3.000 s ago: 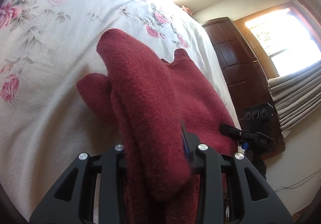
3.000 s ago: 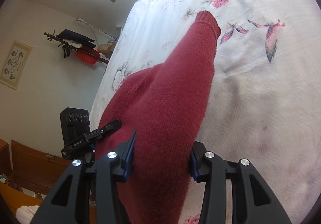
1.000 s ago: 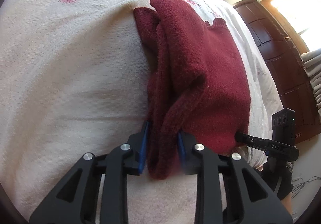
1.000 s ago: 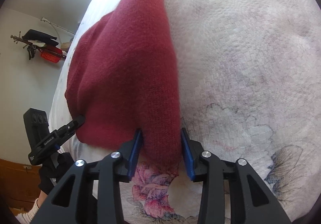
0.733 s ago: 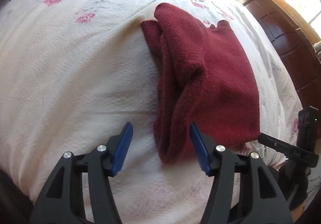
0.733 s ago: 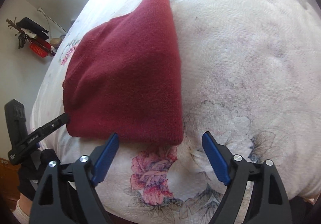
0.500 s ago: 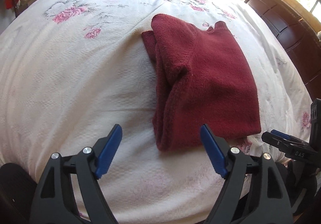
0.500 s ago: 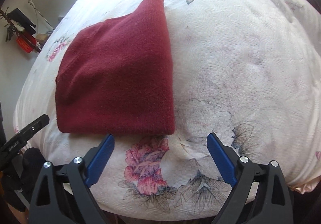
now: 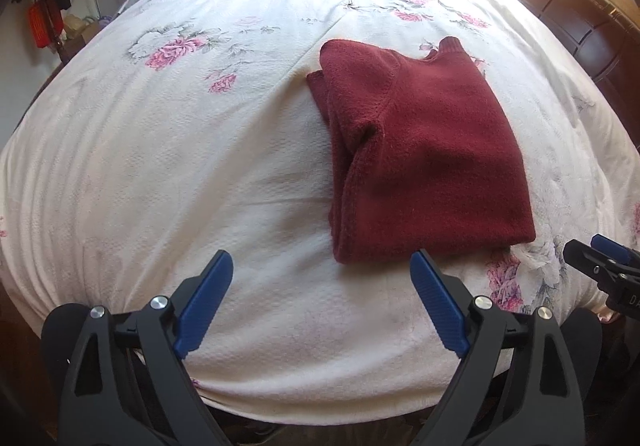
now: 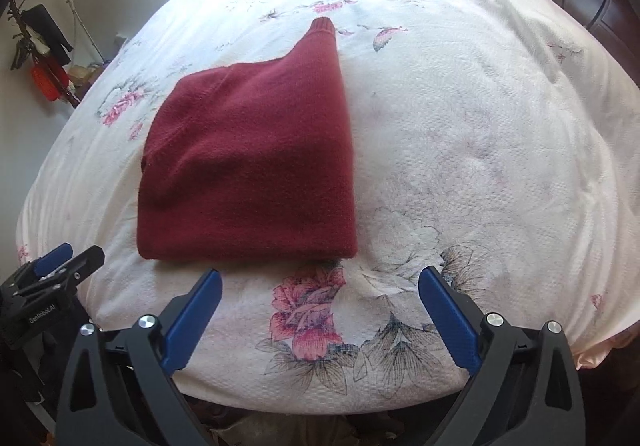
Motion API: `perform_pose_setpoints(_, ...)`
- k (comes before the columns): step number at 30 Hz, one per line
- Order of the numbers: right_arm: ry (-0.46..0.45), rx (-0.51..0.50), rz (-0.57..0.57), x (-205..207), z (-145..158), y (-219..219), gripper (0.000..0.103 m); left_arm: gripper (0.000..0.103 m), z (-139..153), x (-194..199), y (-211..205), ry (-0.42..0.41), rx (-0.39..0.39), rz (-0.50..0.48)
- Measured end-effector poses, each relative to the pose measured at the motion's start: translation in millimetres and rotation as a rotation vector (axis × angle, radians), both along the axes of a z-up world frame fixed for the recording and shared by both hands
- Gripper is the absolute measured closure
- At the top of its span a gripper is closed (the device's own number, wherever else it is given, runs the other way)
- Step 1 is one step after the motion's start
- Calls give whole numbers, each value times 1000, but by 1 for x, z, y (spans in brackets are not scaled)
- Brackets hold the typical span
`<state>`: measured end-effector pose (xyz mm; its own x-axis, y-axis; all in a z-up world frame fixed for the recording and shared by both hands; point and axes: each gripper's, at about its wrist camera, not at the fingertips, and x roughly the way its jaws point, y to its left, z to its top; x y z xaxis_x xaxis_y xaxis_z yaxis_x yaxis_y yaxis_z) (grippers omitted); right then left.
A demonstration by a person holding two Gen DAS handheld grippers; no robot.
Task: Fold small clothes
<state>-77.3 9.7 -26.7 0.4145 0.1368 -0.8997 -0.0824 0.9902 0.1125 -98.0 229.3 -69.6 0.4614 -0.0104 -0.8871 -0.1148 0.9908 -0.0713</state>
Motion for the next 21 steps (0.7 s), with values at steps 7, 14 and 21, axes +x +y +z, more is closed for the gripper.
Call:
perform_pose_setpoints(7,-48,-52,7,-10,21,12,4,13,13,-13,-7,-8,65,10)
perform_pose_setpoints(14,-77,-97,10,-20,36,23,4,13,23,-22,-8,-22,74,27)
perform_pose_setpoints(21,-85,-82,3,-27,48,26,4,13,35,-28,-14,-42,94,18)
